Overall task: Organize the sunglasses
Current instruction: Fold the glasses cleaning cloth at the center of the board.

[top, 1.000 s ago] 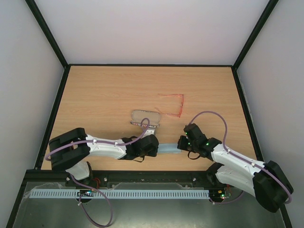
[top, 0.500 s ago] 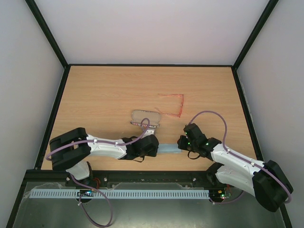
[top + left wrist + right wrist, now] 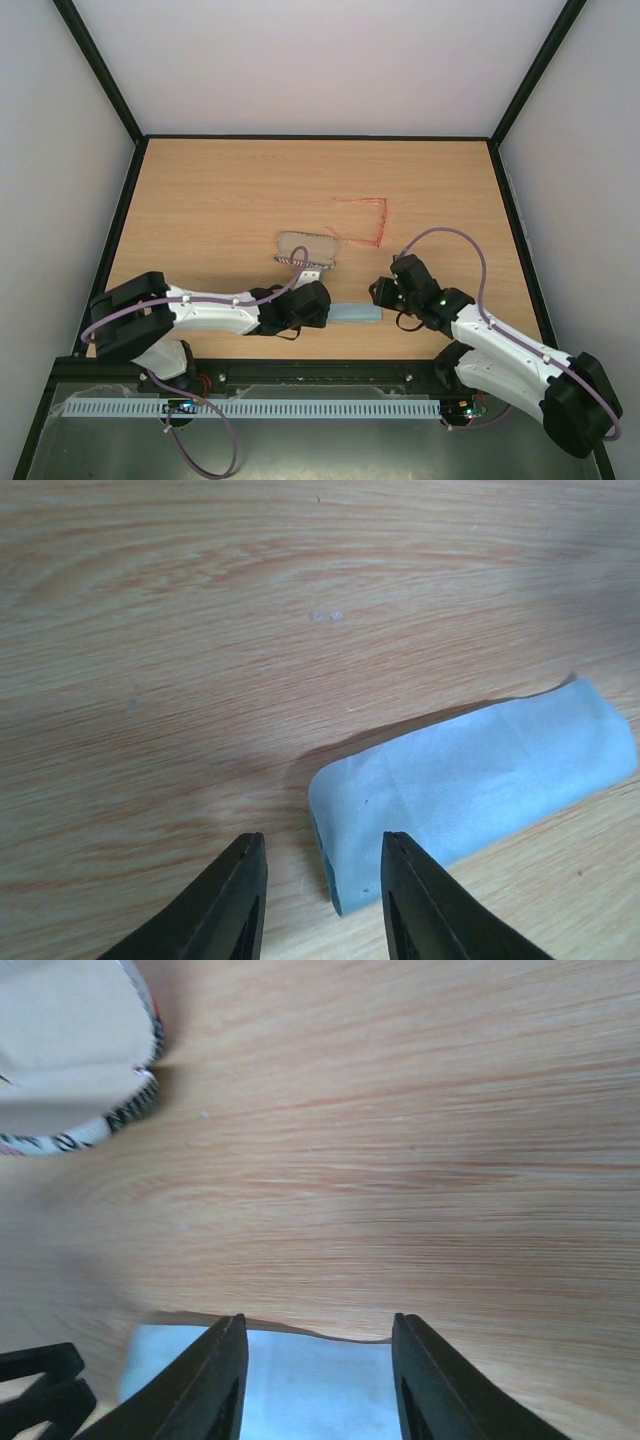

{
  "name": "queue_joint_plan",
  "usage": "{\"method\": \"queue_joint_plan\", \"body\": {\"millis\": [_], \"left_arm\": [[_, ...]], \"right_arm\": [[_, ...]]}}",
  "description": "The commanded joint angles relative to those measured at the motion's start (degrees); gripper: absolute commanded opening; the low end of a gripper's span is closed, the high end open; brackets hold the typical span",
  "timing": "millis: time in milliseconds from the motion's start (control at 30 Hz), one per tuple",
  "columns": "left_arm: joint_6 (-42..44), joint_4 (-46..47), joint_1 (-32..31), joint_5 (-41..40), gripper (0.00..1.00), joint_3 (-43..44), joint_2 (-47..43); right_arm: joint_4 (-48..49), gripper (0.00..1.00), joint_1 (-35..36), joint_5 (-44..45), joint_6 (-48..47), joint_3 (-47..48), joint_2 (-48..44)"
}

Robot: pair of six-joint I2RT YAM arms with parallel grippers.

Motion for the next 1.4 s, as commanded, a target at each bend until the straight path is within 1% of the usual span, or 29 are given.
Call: {"method": "queue_joint_plan", "body": {"millis": [0,67,100,133,333,433,533,600,667,733,833,967,1100,1200,1367], "left_arm": [[-0.4,-5.6,0.2,-2.1,0.38,1.6,-4.8],[-0.4,-6.1,0.2,-1.7,0.44,1.8,-6.2],[-0.3,-6.2,0.3,-1.3,0.45,1.9,-6.8],[-0.3,-6.1,0.2,-1.0,0.45,1.8,-7.4],[0.6,-6.1,0.3,0.9,0.44,2.3,-9.8],[1.1,-4.4,0.3,2.5,0.43,2.1,-10.3],[1.5,-2.4,0.5,4.7,0.38,1.6,-10.6],[1.5,-0.9,0.5,6.0,0.31,0.9,-10.6],[1.4,0.5,0.7,6.9,0.27,0.1,-10.2],[1.2,1.6,0.8,7.7,0.22,-0.2,-9.7],[0.8,3.6,0.8,8.7,0.17,-0.8,-9.1],[0.0,5.4,0.8,9.5,0.16,-1.7,-8.8],[-0.2,7.2,0.8,10.1,0.16,-1.8,-8.3],[-0.1,8.2,1.0,10.6,0.16,-1.1,-6.6],[-0.7,12.5,2.2,13.2,0.16,-1.5,-3.6]], "right_arm": [[-4.4,0.44,0.3,1.0,0.5,3.4,-3.3],[-5.5,0.54,0.3,0.3,0.4,4.6,-3.5],[-6.1,0.58,0.3,0.0,0.1,5.2,-3.5],[-6.7,0.6,0.3,-0.2,0.0,5.8,-3.5],[-7.1,0.61,0.3,-4.0,0.3,7.5,-3.0],[-6.1,0.6,0.3,-6.4,0.8,7.0,-2.5],[-4.7,0.53,0.3,-9.4,1.9,5.9,-2.9],[-3.6,0.44,0.3,-11.0,2.9,4.8,-3.8],[-2.9,0.36,0.4,-11.6,3.4,3.8,-4.3],[-2.6,0.27,0.4,-12.0,3.6,3.0,-4.7],[-0.6,0.19,0.4,-13.2,4.3,1.5,-5.1],[1.5,0.17,0.6,-14.3,5.2,-0.3,-5.3],[1.2,0.16,1.2,-14.4,5.3,-0.2,-5.6],[0.7,0.17,1.2,-14.7,4.8,0.1,-5.3],[1.9,0.17,1.2,-15.5,4.5,-0.1,-3.5]]}}
